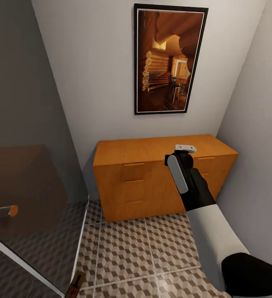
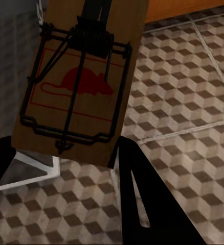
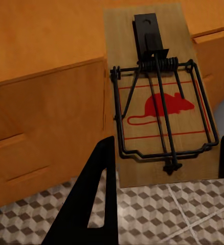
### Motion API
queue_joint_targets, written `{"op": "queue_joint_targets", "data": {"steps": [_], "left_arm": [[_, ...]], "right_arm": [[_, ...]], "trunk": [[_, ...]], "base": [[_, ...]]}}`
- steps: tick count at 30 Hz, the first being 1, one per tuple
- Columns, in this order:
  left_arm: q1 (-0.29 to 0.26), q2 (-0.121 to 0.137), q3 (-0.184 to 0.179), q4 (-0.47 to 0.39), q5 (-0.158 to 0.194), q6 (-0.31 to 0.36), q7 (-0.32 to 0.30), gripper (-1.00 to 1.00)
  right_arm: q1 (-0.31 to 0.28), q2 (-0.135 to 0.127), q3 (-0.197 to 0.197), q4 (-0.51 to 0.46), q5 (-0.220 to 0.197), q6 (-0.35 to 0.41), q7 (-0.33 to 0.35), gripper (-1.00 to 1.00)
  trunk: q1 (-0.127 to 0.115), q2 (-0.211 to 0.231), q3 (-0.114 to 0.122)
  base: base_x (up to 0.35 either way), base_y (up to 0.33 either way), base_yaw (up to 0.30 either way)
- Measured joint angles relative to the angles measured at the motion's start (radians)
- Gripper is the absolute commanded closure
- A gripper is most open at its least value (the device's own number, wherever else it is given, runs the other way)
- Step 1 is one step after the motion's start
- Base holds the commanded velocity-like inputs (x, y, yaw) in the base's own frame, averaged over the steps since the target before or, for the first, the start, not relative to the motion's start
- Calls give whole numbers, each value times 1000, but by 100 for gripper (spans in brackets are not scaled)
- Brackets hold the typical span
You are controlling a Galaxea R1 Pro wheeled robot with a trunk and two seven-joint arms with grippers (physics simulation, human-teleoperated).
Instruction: Take the four mousetraps from the cabinet in the bathroom and place them on the bathroom floor. Make sure all four end up on the same floor surface, and ensure that at least two of them are either under or directly next to the same bathroom sink.
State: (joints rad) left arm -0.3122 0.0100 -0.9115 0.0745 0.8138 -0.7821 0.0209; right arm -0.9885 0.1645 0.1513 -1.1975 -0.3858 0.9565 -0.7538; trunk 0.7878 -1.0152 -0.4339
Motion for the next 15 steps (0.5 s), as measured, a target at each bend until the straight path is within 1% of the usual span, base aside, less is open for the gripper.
{"op": "queue_joint_targets", "data": {"steps": [10,15], "left_arm": [[0,0,0,0,-1,0,0,100],[0,0,0,0,-1,0,0,100]], "right_arm": [[0,0,1,3,1,-1,0,100],[0,-2,2,8,2,-4,0,100]], "trunk": [[0,0,0],[0,0,0]], "base": [[-294,-179,0],[-177,-119,0]]}}
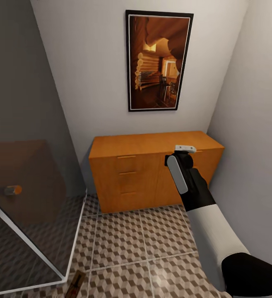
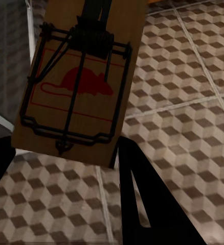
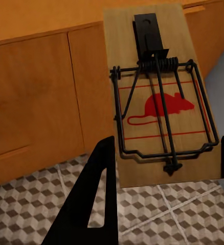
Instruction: Take the four mousetraps from the cabinet in the bathroom and place them on the bathroom floor. Make sure all four end up on the same floor surface, and ensure that at least two of them are either under or directly next to the same bathroom sink.
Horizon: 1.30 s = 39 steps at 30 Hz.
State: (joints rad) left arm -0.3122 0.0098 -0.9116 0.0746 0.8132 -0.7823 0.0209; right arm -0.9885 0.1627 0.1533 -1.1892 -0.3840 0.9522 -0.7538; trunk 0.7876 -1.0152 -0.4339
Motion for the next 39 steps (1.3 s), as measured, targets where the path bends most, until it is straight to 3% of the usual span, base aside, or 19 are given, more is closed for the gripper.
{"op": "queue_joint_targets", "data": {"steps": [6,12,20,24,27,32,35,39], "left_arm": [[0,0,0,0,1,0,0,100],[0,0,0,0,0,0,0,100],[0,0,0,0,0,0,0,100],[0,0,0,0,0,0,0,100],[0,0,0,0,0,0,0,100],[0,0,0,0,0,0,0,100],[0,1,0,0,1,0,0,100],[0,0,0,0,1,0,0,100]], "right_arm": [[0,-4,1,12,1,-3,1,100],[0,-8,1,119,0,-25,7,100],[4,-10,2,364,-6,-233,13,100],[6,-10,2,492,-4,-314,91,100],[7,-11,2,589,5,-384,196,100],[8,-11,0,827,97,-579,311,100],[8,-5,0,987,180,-739,383,100],[13,-6,0,1122,227,-866,477,100]], "trunk": [[0,0,0],[0,0,0],[0,0,0],[0,0,0],[0,0,0],[0,0,0],[0,0,0],[0,0,0]], "base": [[-36,-20,0],[-4,-2,0],[0,0,0],[0,0,0],[0,0,0],[0,0,0],[0,0,0],[0,0,0]]}}
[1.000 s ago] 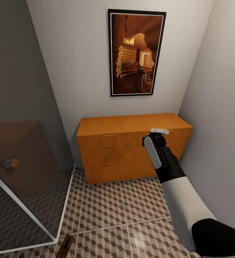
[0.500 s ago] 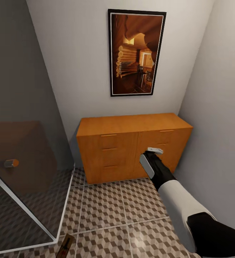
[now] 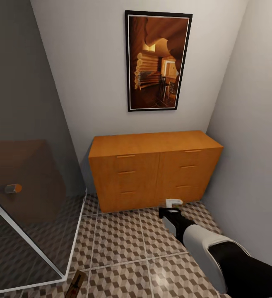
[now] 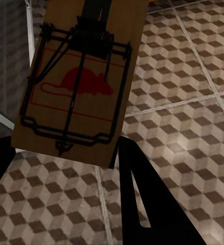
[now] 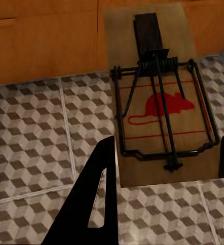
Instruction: Take the four mousetraps from the cabinet in the bathroom and place them on the bathroom floor. Make sure all four end up on the same floor surface, and ensure that at least two of them are either under or directly next to the same bathroom sink.
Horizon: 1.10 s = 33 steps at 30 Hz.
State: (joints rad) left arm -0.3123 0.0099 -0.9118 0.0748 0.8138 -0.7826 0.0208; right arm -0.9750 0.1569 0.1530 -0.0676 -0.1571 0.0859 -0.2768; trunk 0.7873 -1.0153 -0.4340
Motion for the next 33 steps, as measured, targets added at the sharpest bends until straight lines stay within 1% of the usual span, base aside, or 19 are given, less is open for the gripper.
{"op": "queue_joint_targets", "data": {"steps": [1,2,3,5,7,10,11,12,13,14,15,16,18,21,23,25,28,31,33], "left_arm": [[0,0,0,0,0,0,0,100],[0,0,0,0,0,0,0,100],[0,0,0,0,0,0,0,100],[0,0,0,0,1,0,0,100],[0,1,0,0,1,0,0,100],[0,1,0,0,0,0,0,100],[0,1,0,0,0,0,0,100],[0,1,0,0,1,0,0,100],[0,1,0,0,1,0,0,100],[0,1,0,0,1,0,1,100],[0,1,1,0,1,0,1,100],[0,1,1,0,1,0,1,100],[0,1,1,0,1,0,2,100],[0,1,1,0,1,0,3,100],[0,2,1,0,1,0,3,100],[0,3,1,0,1,0,3,100],[0,4,2,0,1,-1,4,100],[0,9,3,-1,3,-1,5,100],[0,13,3,-1,3,-1,8,100]], "right_arm": [[16,-2,-2,19,6,-36,28,100],[51,-4,-3,30,12,-70,51,100],[71,-5,-1,34,15,-86,60,100],[140,-6,-3,43,24,-149,80,100],[189,-8,0,46,45,-215,88,100],[289,-17,-1,49,112,-354,95,100],[309,-18,1,49,128,-376,96,100],[342,-20,1,50,155,-416,98,100],[389,-23,2,50,195,-476,101,100],[419,-28,1,50,214,-519,104,100],[446,-37,1,51,226,-560,105,100],[460,-43,3,51,231,-580,106,100],[508,-61,5,51,244,-648,126,100],[547,-71,9,51,254,-701,176,100],[573,-82,12,51,259,-736,229,100],[584,-105,12,51,263,-756,284,100],[589,-131,11,51,264,-766,352,100],[591,-175,7,52,261,-771,443,100],[592,-205,7,52,259,-771,480,100]], "trunk": [[0,0,0],[0,0,0],[0,0,0],[0,0,0],[0,0,0],[0,0,0],[0,0,0],[0,0,0],[0,0,0],[0,0,0],[0,0,0],[0,0,0],[0,0,0],[0,0,0],[0,0,0],[0,0,0],[0,0,0],[0,0,0],[0,0,0]], "base": [[0,0,0],[0,0,0],[0,0,0],[0,0,0],[0,0,0],[0,0,0],[0,0,0],[0,0,0],[0,0,0],[0,0,0],[0,0,0],[0,0,0],[0,0,0],[0,0,0],[0,0,0],[0,0,0],[0,0,0],[0,0,0],[0,0,0]]}}
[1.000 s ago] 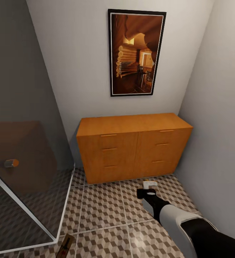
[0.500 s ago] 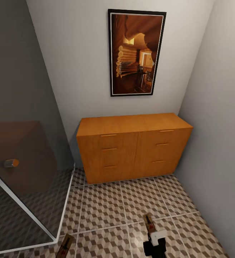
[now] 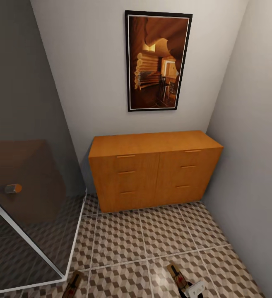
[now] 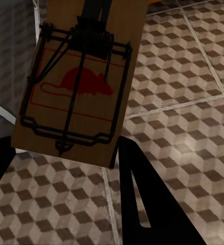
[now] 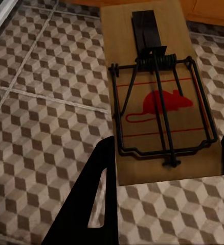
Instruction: Take the four mousetraps from the cabinet in the bathroom and place them on the bathroom floor. Make sure all four end up on the same floor surface, and ensure that at least two of them are either under or directly next to the same bathroom sink.
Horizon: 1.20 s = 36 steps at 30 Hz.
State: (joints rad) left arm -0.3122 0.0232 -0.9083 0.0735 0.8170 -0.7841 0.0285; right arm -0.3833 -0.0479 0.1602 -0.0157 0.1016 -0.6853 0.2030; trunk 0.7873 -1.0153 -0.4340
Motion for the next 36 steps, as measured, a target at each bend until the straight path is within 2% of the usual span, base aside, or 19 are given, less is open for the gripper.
{"op": "queue_joint_targets", "data": {"steps": [3,10,36], "left_arm": [[0,2,1,0,5,-1,27,100],[0,3,0,-1,9,-2,144,100],[0,-3,-3,-1,6,-4,160,100]], "right_arm": [[0,-15,0,-1,-3,2,13,100],[0,-13,-3,-3,-6,4,13,100],[0,-14,-4,-3,-6,7,13,100]], "trunk": [[0,0,0],[0,0,0],[0,0,0]], "base": [[0,0,0],[0,0,0],[0,0,0]]}}
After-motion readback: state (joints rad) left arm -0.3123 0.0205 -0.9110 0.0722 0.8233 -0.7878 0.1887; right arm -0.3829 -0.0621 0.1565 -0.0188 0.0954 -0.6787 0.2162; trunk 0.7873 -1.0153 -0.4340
